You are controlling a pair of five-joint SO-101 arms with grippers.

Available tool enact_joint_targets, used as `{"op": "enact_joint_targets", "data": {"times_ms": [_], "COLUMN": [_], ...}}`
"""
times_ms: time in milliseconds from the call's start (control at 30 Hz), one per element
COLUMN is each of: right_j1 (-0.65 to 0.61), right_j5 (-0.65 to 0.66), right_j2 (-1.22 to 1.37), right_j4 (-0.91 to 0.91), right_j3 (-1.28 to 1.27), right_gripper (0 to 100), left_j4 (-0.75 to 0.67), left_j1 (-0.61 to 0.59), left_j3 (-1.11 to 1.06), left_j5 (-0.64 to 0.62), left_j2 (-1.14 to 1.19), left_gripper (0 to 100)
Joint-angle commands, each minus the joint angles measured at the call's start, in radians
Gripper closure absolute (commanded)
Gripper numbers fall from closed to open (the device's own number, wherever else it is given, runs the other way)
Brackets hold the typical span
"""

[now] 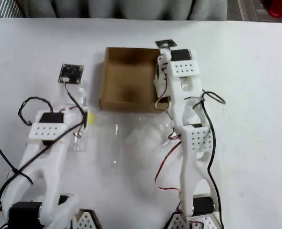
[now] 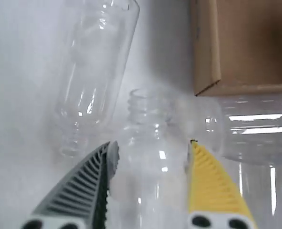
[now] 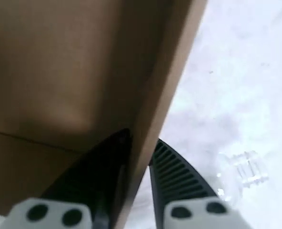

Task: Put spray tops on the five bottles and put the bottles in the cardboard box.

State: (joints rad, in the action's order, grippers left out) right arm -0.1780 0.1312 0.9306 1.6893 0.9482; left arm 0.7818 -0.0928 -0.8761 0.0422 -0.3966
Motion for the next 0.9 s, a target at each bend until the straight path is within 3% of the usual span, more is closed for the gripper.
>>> {"op": "enact_joint_targets", "data": {"times_ms": [0,300,533,867], "right_j1": [-0.013,-0.019,-0.010,0.045], "right_j5": [0.009,0.012,0.091,0.032], "right_j2": [-0.047,-0.150,-0.157,-0.489], "right_j4": [0.035,0.010,0.033,0.036], "right_j3": [-0.015,-0.098,-0.089,-0.292], "right_gripper": [98.2,97.4,86.5,83.4], "left_j4": [-0.034,-0.034,-0.034,-0.034], "left_j1": [-0.015,-0.013,-0.008,-0.008], "left_j3": [0.014,0.015,0.015,0.015], "left_j5": [0.005,0.005,0.005,0.005], "left_j2": [-0.051,-0.051,-0.051,-0.051], "left_gripper": [98,98,98,98]}}
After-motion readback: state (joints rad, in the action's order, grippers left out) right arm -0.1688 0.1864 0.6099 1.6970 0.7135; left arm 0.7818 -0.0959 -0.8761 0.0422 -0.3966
